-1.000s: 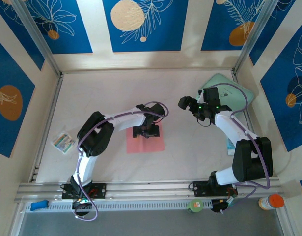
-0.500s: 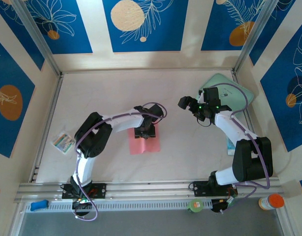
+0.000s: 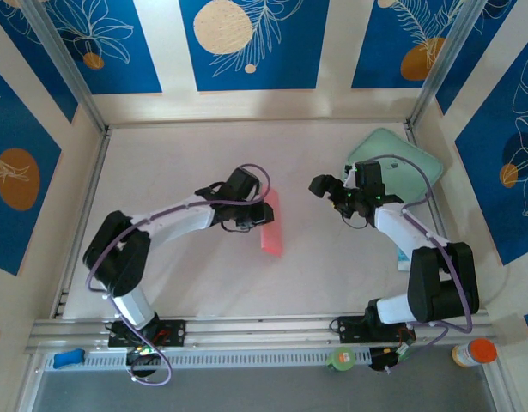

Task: Fold a paper plane with a square sheet of paper (pick it up from the middle)
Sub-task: First fold the square sheet of paper in half at the center of the table, then hold the square sheet of paper at the center of the table.

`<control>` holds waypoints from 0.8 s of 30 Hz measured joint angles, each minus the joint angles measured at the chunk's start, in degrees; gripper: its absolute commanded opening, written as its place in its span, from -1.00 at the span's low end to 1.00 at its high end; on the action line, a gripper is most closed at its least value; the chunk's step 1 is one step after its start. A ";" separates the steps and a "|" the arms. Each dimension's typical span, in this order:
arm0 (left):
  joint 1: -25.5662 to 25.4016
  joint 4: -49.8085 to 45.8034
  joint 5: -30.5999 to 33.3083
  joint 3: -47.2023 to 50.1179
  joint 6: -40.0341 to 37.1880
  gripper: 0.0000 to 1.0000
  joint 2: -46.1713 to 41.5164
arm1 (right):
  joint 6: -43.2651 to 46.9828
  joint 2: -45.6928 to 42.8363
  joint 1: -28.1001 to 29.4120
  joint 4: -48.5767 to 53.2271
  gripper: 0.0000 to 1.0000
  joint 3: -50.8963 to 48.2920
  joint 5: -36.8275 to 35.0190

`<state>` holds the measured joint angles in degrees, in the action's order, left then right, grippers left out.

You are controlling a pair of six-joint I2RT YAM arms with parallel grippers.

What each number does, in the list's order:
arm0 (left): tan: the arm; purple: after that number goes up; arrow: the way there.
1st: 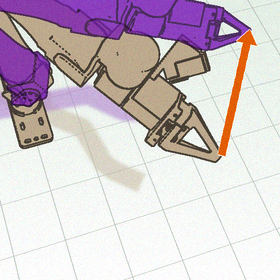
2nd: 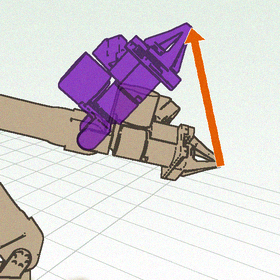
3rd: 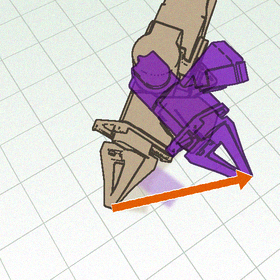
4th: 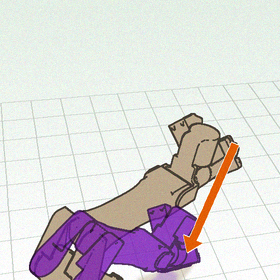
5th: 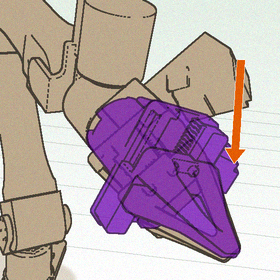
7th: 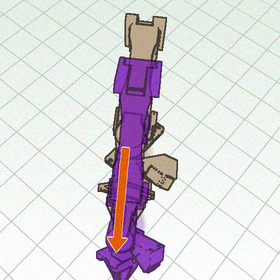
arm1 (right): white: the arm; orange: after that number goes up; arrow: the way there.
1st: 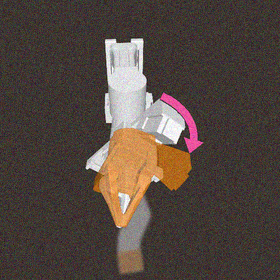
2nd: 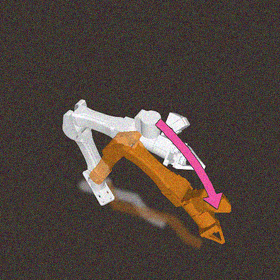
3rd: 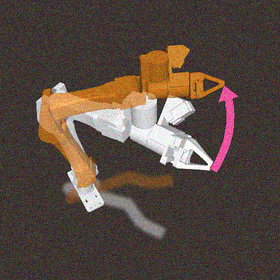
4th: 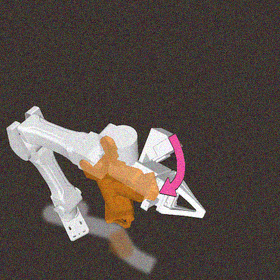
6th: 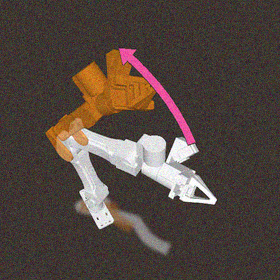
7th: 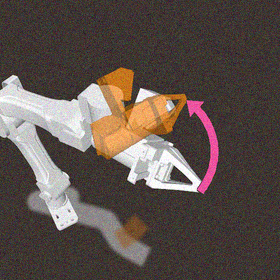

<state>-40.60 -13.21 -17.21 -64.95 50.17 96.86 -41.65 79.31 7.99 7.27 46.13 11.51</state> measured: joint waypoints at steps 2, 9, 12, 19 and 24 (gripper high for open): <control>1.20 5.92 -2.51 2.97 0.81 -0.50 -1.07 | -0.28 -0.04 0.66 -0.94 0.82 -0.15 1.81; 5.20 19.67 -6.27 12.13 2.86 -0.49 1.27 | 0.48 0.74 7.56 -3.28 0.41 -0.13 4.98; 6.19 21.42 -6.38 13.99 3.02 -0.48 2.38 | 0.31 3.54 10.29 -3.41 0.21 0.11 5.79; 6.62 18.21 -5.16 13.90 1.03 -0.49 4.24 | -0.85 13.00 15.37 -1.16 -0.43 4.48 6.69; 6.62 14.05 -4.15 13.25 -0.72 -0.49 5.88 | -1.38 19.19 18.93 1.38 -0.61 10.34 6.21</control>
<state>-33.98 0.84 -21.37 -51.70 49.45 102.74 -43.03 98.50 26.92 8.64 56.47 17.72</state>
